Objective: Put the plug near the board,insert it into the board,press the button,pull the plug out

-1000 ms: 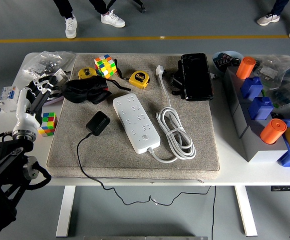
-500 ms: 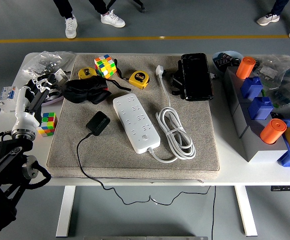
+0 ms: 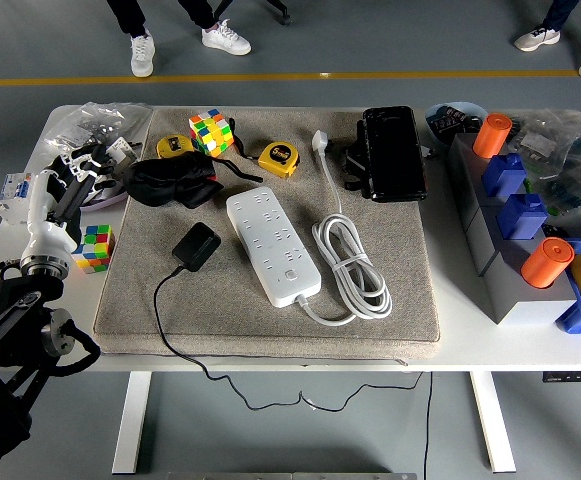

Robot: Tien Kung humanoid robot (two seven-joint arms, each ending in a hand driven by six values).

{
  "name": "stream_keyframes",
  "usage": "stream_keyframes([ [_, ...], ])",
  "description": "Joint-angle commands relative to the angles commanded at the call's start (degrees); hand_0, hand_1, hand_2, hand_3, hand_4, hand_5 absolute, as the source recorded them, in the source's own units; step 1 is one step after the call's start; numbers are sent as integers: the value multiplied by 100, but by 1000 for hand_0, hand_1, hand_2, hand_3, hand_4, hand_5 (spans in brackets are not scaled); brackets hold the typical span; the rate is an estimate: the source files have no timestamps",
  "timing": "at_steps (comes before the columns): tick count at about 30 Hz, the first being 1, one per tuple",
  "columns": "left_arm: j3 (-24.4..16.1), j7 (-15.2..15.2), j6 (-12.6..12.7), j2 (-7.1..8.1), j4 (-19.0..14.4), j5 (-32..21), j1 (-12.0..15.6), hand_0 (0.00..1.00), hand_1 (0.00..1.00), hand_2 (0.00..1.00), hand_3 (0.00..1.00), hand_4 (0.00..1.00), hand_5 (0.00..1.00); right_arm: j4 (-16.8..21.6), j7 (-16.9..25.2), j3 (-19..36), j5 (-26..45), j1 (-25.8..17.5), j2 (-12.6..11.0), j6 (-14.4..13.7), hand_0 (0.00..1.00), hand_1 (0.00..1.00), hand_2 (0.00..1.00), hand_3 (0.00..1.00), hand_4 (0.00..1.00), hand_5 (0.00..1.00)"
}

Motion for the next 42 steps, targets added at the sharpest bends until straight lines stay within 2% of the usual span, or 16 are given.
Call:
stream_keyframes([
  [19,-53,29,-27,174,-135,3,227,434,555,559,571,890,453,2,-111,-35,-44,-148,8,12,600,659,603,501,776,487],
  [30,87,49,-42,291,-167,-7,277,432,555,559,571,891,455,6,-200,60,-116,-229,11,-8,604,665,617,506,794,505],
  [42,121,66,-51,282,-194,-10,241,431,555,559,572,891,458,-23,-265,-40,-38,-295,-2,48,604,666,621,508,801,511],
])
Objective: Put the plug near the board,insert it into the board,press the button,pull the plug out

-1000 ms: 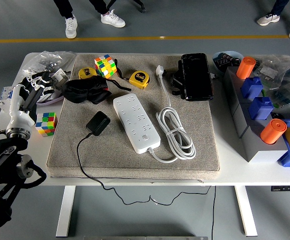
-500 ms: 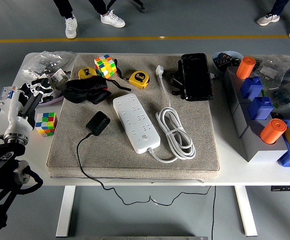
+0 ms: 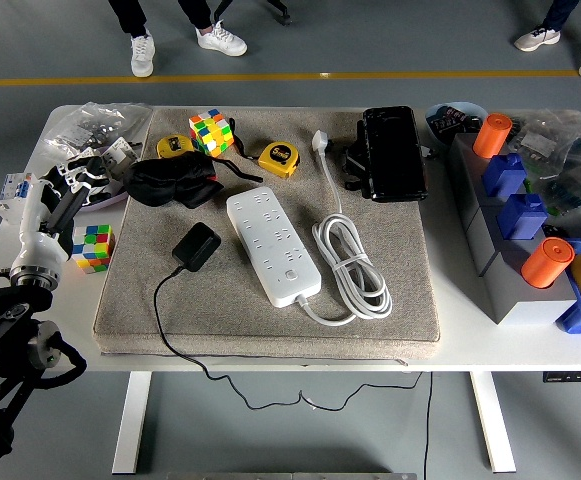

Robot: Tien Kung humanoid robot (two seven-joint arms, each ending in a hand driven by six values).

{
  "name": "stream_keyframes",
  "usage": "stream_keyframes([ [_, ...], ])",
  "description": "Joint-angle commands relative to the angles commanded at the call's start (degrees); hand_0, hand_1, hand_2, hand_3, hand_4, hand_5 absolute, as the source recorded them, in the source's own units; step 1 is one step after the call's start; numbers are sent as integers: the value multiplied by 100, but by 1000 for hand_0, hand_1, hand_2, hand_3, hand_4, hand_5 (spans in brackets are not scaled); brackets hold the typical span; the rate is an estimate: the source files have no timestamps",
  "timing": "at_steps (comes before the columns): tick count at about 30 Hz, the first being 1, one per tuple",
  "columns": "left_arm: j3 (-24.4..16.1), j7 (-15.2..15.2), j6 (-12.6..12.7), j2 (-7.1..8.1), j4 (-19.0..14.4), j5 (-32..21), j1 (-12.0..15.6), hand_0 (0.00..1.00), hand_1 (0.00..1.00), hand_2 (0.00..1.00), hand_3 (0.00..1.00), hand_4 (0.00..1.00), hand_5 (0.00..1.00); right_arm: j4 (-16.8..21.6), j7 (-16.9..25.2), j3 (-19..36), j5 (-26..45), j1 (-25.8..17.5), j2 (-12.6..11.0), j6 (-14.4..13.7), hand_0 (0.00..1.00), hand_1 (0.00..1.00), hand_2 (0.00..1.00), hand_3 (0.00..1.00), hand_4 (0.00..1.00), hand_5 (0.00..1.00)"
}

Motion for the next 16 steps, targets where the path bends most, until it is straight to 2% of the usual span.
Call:
stream_keyframes([
  [16,-45,24,-16,-47,-58,4,-12,431,554,560,570,892,460,-71,-32,14,114,-142,53,64,604,666,625,509,804,513],
])
